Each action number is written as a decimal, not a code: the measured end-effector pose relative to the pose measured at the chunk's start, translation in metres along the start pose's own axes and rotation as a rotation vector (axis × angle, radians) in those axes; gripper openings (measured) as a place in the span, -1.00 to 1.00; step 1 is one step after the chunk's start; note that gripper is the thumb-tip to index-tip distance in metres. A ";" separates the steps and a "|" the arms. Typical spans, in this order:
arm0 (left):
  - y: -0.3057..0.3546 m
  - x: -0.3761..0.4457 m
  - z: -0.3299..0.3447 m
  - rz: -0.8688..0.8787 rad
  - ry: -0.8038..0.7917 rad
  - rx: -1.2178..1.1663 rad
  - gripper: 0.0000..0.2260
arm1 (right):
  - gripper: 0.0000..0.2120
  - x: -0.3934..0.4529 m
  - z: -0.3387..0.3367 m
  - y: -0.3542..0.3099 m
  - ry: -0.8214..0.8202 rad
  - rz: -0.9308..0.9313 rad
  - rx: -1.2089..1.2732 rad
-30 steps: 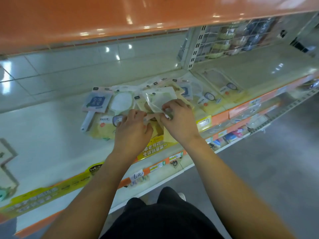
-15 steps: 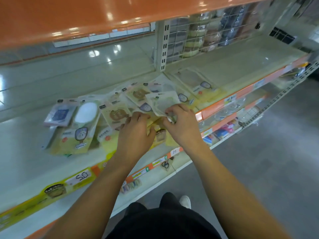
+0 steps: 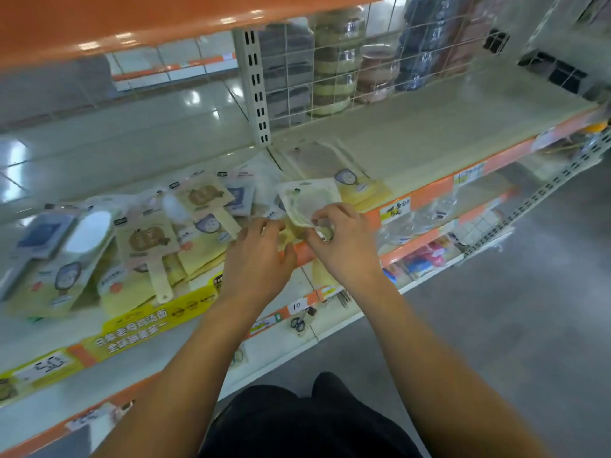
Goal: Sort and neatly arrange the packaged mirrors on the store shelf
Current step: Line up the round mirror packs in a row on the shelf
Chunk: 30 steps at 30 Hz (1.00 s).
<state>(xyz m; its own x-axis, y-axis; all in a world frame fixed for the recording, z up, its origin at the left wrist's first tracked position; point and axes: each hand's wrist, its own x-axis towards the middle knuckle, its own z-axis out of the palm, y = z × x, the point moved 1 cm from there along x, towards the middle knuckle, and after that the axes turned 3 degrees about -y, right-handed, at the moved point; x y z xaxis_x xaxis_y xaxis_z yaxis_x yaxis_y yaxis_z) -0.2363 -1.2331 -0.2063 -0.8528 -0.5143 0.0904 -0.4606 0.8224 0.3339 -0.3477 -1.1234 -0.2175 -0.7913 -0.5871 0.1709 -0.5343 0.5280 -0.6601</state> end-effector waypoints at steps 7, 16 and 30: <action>0.008 0.010 0.006 -0.055 0.006 -0.005 -0.70 | -0.80 0.015 -0.008 0.008 0.013 -0.056 0.009; 0.002 0.042 0.005 -0.014 0.017 -0.062 -0.67 | -0.73 0.040 -0.001 0.004 0.006 -0.004 -0.074; -0.013 0.067 0.008 -0.035 -0.099 -0.100 -0.67 | -0.81 0.086 0.003 0.003 0.130 0.023 -0.063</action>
<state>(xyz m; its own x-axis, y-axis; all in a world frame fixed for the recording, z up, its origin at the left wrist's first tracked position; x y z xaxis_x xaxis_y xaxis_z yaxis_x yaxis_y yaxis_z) -0.2896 -1.2765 -0.2121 -0.8590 -0.5118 -0.0147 -0.4680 0.7732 0.4279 -0.4167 -1.1740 -0.2067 -0.8330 -0.4925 0.2522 -0.5301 0.5799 -0.6186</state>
